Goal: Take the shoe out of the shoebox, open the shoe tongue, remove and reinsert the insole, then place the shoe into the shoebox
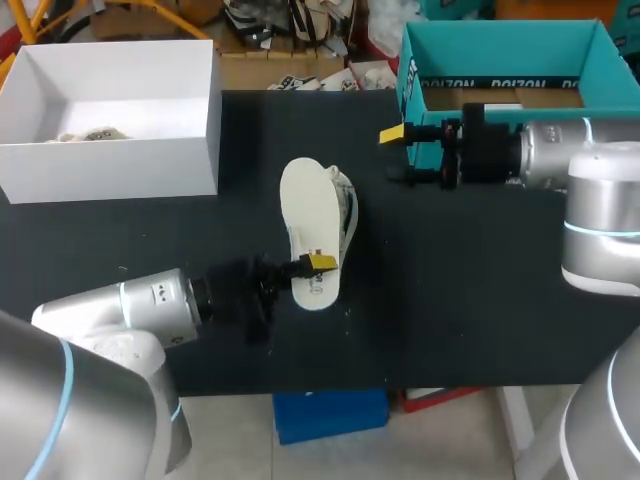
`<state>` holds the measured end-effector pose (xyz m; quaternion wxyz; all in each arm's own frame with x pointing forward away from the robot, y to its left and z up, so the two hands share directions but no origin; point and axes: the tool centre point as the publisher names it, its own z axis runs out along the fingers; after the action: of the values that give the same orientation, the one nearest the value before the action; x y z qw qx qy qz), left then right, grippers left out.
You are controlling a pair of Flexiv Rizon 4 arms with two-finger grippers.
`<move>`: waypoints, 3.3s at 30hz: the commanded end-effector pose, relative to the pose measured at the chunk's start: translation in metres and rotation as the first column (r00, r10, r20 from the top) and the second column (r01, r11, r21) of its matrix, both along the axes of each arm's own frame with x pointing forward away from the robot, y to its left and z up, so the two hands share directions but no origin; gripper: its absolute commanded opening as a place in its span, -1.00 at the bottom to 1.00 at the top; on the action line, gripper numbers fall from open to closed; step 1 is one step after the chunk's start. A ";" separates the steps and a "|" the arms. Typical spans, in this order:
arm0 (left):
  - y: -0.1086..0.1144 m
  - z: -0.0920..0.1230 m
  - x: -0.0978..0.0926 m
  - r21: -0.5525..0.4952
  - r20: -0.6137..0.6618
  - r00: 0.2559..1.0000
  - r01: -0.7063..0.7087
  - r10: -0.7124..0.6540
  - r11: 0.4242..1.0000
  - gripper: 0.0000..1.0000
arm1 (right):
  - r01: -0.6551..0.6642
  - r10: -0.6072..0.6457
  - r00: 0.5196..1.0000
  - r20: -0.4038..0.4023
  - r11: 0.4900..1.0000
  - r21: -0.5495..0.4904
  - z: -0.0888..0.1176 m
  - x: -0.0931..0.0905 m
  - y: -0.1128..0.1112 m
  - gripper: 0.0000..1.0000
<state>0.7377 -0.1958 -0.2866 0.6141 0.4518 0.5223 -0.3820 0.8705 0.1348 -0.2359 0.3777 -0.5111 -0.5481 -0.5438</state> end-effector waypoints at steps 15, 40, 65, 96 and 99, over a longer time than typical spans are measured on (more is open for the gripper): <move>-0.033 0.000 0.061 -0.001 0.004 1.000 0.019 -0.019 1.000 -1.00 | 0.004 -0.004 1.000 0.000 1.000 -0.001 -0.001 -0.001 0.001 1.00; -0.032 0.007 0.062 -0.007 0.001 1.000 0.027 -0.027 1.000 -1.00 | -0.189 0.187 0.981 -0.048 0.982 -0.029 -0.014 0.005 -0.003 1.00; -0.032 0.007 0.062 -0.007 0.001 1.000 0.027 -0.027 1.000 -1.00 | -0.241 0.240 0.969 -0.051 0.970 -0.012 -0.036 0.006 0.047 1.00; -0.028 0.010 0.062 0.111 -0.022 1.000 -0.003 0.006 0.994 1.00 | -0.262 0.261 0.964 -0.055 0.965 -0.019 -0.039 0.013 0.061 -1.00; -0.015 0.016 0.061 0.194 -0.017 1.000 -0.007 0.010 0.981 1.00 | -0.262 0.261 0.964 -0.055 0.965 -0.019 -0.039 0.013 0.061 -1.00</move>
<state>0.8030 -0.2201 -0.2845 0.5970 0.4774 0.5387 -0.3543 0.8826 0.1953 -0.2743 0.4533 -0.4532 -0.6071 -0.4697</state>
